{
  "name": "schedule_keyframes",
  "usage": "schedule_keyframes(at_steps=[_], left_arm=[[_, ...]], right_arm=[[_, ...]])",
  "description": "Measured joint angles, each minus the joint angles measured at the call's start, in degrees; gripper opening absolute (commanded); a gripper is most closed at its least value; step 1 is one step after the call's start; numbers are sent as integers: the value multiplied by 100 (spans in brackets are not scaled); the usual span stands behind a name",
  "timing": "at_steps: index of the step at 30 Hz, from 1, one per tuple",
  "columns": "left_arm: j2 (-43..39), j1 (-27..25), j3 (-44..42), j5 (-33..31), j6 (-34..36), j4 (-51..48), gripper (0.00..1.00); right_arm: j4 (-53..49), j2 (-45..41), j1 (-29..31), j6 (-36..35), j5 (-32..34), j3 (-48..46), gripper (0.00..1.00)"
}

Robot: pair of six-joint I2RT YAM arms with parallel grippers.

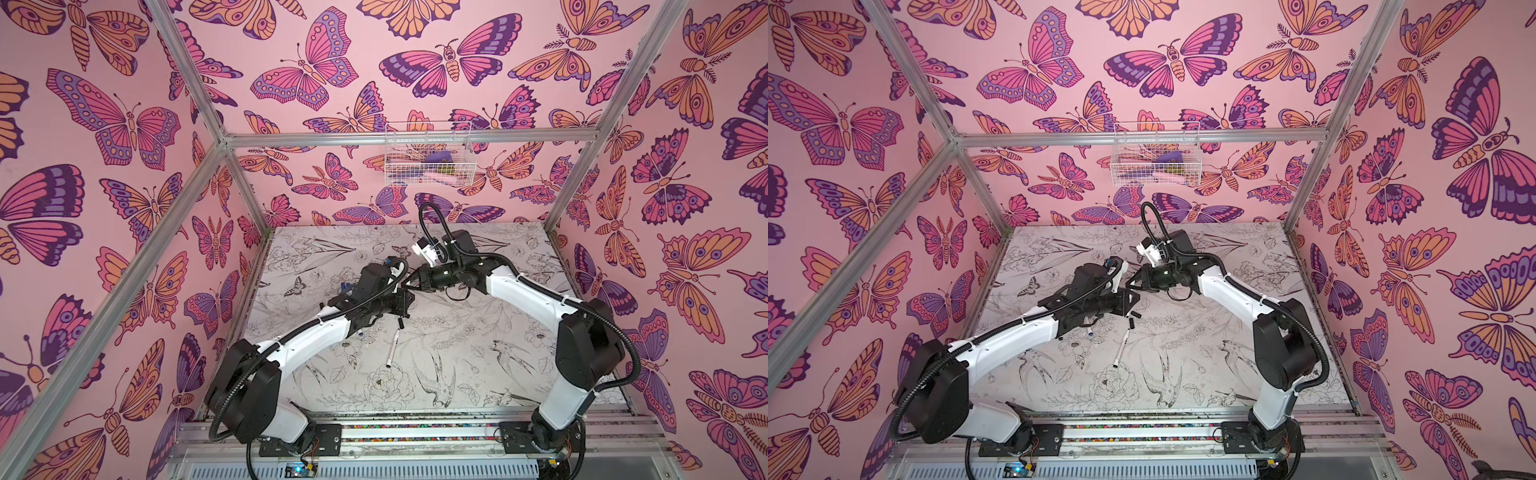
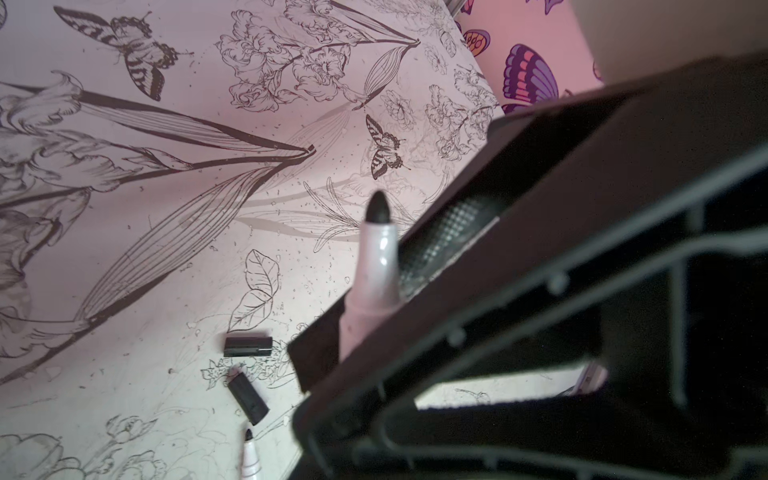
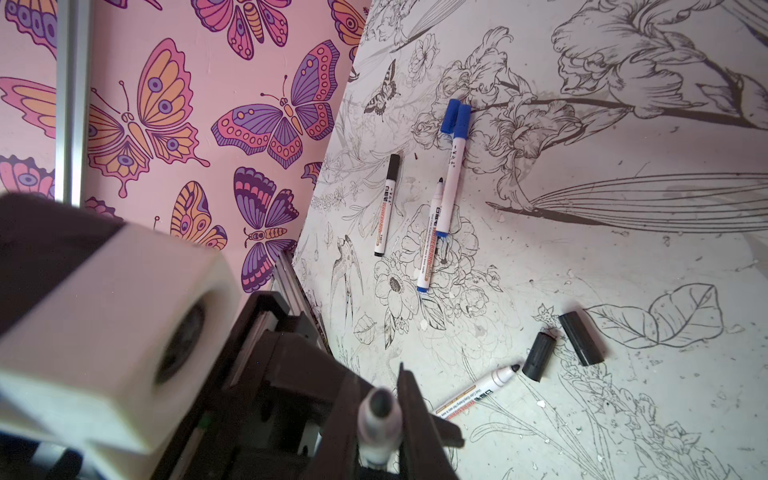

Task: Insert the pens into the pen caps
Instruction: 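Lower the right gripper onto a loose black cap and grasp it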

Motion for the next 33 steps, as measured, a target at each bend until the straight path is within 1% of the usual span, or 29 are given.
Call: schedule_keyframes(at_steps=[2, 3, 4, 5, 6, 7, 11, 16, 18, 25, 28, 33], left_arm=[[0, 0, 0, 9, 20, -2, 5], [0, 0, 0, 15, 26, -2, 1], [0, 0, 0, 15, 35, -2, 0], [-2, 0, 0, 15, 35, -2, 0], [-7, 2, 0, -4, 33, -7, 0], [-17, 22, -11, -35, 13, -9, 0], [-273, 278, -337, -188, -258, -9, 0], [-675, 1019, -1047, -426, -883, -120, 0], [-793, 1191, -1244, -498, -1029, -208, 0], [-1209, 1255, -1368, -549, -1211, -295, 0], [-1202, 1257, -1368, -544, -1252, -302, 0], [-1200, 1257, -1368, -507, -1279, -299, 0]], right_arm=[[-13, -2, 0, -33, 4, 0, 5], [-22, -7, 0, -46, 9, 0, 10], [-28, -13, 0, -66, 15, 0, 23], [-35, -17, 0, -87, 22, -4, 32], [-50, -35, 0, -122, 24, -20, 38], [-79, -70, 0, -173, 46, -57, 42], [-249, -214, -2, -332, 247, -184, 44], [-737, -168, 59, -693, 748, -153, 43], [-1038, 37, 181, -911, 1064, 15, 42], [-1982, 1311, 848, -1591, 2245, 953, 40], [-2264, 1665, 935, -1762, 2734, 1193, 40], [-2601, 2013, 938, -2009, 3314, 1543, 39]])
